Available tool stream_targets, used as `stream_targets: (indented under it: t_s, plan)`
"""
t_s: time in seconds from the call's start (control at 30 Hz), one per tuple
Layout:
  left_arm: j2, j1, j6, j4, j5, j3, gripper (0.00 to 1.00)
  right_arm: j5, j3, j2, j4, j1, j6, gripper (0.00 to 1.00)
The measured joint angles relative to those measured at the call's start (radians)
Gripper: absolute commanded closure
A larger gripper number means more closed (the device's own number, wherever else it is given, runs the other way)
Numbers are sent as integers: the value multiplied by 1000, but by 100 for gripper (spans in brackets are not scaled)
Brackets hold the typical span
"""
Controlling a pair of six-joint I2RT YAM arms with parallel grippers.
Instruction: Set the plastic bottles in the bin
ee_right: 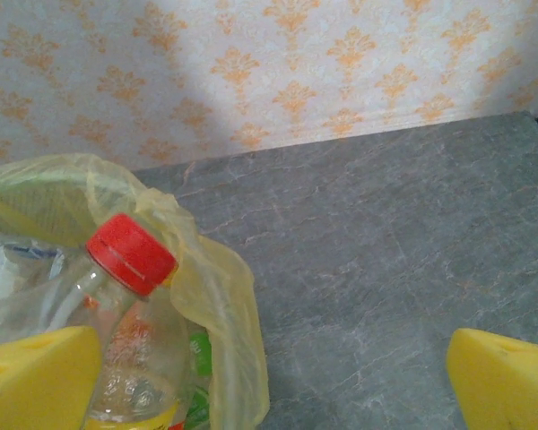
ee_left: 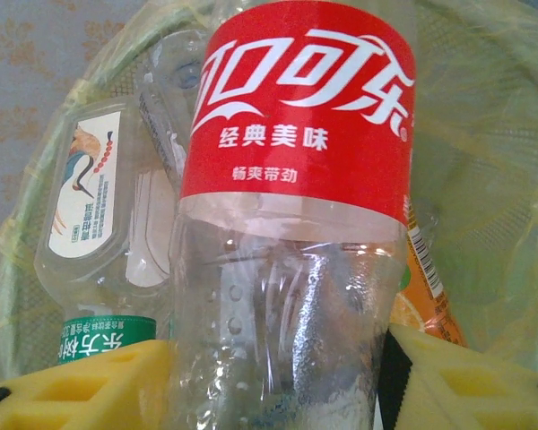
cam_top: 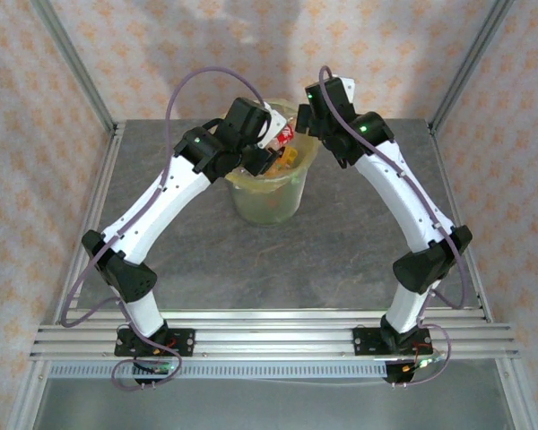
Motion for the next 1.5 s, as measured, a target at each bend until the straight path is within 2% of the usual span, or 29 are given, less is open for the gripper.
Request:
stream_targets:
  t_s: [0.07, 0.23, 0.53, 0.73, 1.0, 1.23, 1.5]
  plan:
    - [0, 0, 8, 0, 1, 0, 41, -8, -8, 0, -2, 0, 0, 1]
    - [0, 0, 34, 3, -2, -6, 54, -29, -64, 0, -2, 0, 7, 1]
    - [22, -1, 51, 43, -74, -5, 57, -40, -109, -2, -1, 0, 19, 1]
    - [92, -1, -42, 4, -114, 107, 57, -40, -114, -18, -1, 0, 18, 1]
    - [101, -1, -233, -30, -85, 212, 61, -24, -114, -60, -1, 0, 18, 1]
    - [101, -1, -349, -13, -14, 204, 62, 0, -116, -100, 13, 0, 18, 1]
    - [108, -1, -376, 12, 48, 145, 61, 16, -132, -122, 29, 0, 18, 1]
